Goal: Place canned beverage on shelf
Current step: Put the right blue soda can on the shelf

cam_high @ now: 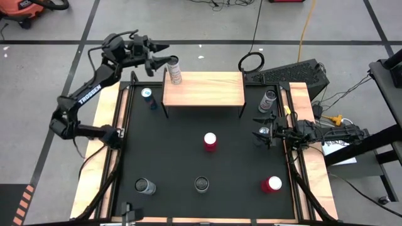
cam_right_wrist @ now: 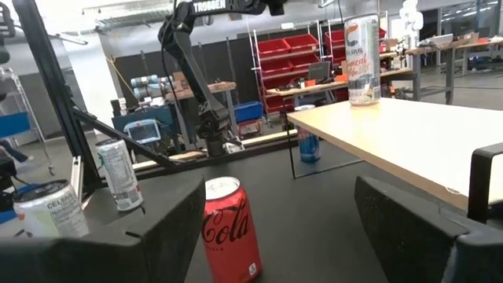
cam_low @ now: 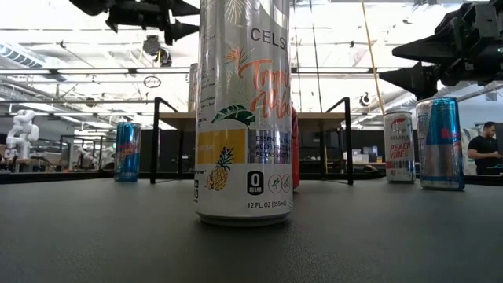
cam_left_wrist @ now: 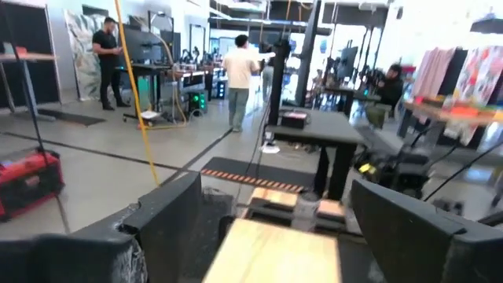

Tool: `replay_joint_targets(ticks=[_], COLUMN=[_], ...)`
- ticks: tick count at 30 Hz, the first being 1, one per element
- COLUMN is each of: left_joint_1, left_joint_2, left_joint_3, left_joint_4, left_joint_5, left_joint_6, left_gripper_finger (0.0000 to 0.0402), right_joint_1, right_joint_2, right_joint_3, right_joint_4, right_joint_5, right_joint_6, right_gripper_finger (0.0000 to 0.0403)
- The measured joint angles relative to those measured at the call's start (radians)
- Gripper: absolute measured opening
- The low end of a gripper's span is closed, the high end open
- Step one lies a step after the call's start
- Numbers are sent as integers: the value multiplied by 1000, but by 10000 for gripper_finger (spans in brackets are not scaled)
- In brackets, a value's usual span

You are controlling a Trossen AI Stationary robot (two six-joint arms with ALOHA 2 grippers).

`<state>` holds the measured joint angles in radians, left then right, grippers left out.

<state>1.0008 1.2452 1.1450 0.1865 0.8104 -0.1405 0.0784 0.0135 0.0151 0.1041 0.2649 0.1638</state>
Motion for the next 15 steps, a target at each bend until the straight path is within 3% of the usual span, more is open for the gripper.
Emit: replay_joint_targets(ticks=[15], left_joint_1=[-66], left_joint_2=[-128], left_joint_3=[0], left_joint_4=[-23], left_joint_5=[179], left_joint_6=[-38], left_gripper_finger=[332], right_joint_1=[0], right_joint_2=[0], right_joint_3=[32], right_joint_4=[86], right_joint_5=[-4], right_joint_6=[57], right_gripper_finger=[308])
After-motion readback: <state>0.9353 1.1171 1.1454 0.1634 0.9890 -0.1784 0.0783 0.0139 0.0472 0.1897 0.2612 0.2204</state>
